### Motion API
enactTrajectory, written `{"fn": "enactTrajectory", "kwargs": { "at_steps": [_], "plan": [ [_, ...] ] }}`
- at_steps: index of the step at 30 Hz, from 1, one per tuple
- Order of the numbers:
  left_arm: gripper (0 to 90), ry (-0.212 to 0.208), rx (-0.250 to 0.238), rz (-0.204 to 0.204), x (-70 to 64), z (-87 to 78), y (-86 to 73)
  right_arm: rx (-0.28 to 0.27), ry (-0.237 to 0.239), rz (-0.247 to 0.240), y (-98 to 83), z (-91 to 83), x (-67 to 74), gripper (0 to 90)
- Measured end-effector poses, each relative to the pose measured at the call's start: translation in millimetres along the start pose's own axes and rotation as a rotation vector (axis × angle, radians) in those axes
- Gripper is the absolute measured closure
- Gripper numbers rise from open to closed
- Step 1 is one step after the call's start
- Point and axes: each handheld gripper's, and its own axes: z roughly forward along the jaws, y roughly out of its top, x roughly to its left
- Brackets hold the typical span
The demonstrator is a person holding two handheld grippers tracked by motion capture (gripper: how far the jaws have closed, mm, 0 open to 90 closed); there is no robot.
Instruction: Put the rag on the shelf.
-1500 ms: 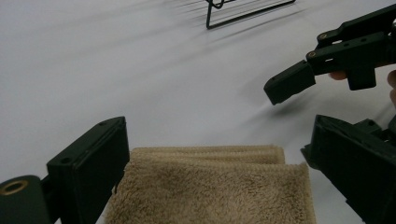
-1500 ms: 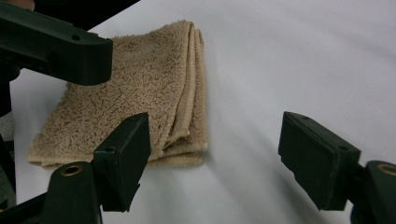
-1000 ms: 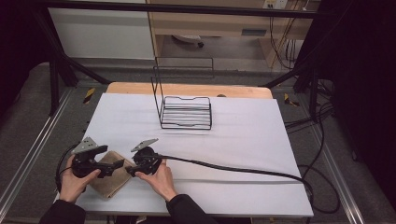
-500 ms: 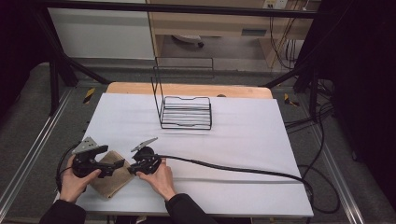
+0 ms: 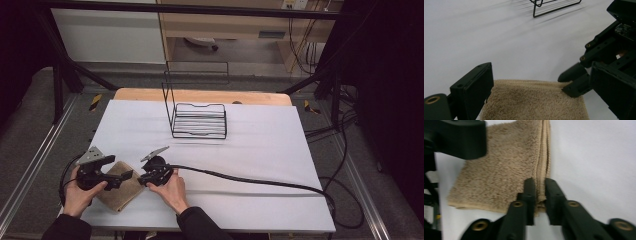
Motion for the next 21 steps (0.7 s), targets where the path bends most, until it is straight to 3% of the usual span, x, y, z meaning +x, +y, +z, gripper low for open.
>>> {"fn": "enactTrajectory", "kwargs": {
  "at_steps": [9,10,14,21],
  "plan": [
    [5.7,-0.002,-0.006,-0.003,-1.1,0.8,0.8,0.023,0.012,0.001,-1.9,0.6,1.8,73.0],
    [5.7,-0.003,-0.006,-0.002,-1.2,1.0,1.0,0.029,0.022,0.011,-2.9,0.8,3.3,77.5],
    [5.7,-0.002,-0.002,-0.001,-1.2,1.2,0.8,0.028,0.028,0.013,-3.7,0.8,4.3,82.0],
    [5.8,0.003,-0.011,-0.004,0.3,-1.3,0.9,0.004,0.02,0.01,-2.4,-2.8,5.7,85.2]
  ]
}}
